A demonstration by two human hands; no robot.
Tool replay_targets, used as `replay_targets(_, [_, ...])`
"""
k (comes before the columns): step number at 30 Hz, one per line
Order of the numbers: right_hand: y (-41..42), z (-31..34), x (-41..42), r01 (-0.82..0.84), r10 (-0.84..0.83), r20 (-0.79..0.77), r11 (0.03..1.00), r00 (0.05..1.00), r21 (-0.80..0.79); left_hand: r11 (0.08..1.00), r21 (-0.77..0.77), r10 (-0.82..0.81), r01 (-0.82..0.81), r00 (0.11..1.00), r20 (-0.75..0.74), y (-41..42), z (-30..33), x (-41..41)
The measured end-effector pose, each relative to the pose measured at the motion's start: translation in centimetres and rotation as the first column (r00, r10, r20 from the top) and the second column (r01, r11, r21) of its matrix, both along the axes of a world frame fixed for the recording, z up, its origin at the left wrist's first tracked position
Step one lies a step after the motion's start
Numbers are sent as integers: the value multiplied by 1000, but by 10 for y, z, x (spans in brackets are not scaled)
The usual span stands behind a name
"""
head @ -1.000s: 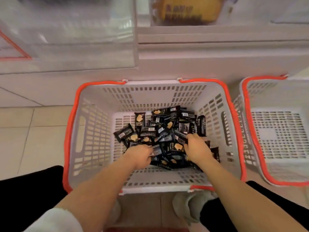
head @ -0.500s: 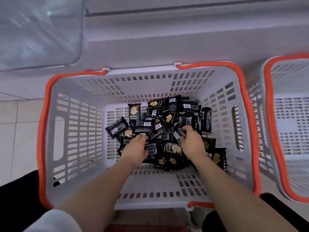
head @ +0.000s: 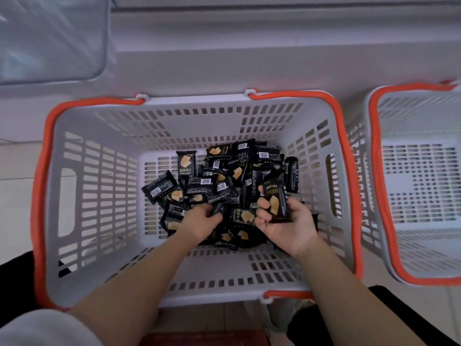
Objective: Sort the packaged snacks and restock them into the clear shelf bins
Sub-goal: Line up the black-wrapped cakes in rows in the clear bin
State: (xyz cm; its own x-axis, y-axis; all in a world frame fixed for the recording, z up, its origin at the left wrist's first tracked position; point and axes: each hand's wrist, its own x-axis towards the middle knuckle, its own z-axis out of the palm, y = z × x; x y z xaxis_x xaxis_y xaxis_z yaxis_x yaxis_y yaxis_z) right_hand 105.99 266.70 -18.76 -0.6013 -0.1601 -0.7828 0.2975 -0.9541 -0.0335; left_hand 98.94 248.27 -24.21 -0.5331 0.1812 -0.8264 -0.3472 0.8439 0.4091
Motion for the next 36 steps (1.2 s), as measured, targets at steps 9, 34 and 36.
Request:
replay_targets(9, [-24, 29, -9, -241, 280, -170, 946, 945, 219, 199, 354, 577, -914, 402, 711, -23, 58, -2])
replay_targets(34, [-61, 17, -9, -123, 779, 623, -613, 71, 781, 843, 147, 388, -518, 774, 501, -29, 59, 8])
replay_targets(36, [-50, 8, -5, -245, 788, 601, -562, 131, 790, 748, 178, 473, -639, 702, 532, -23, 51, 10])
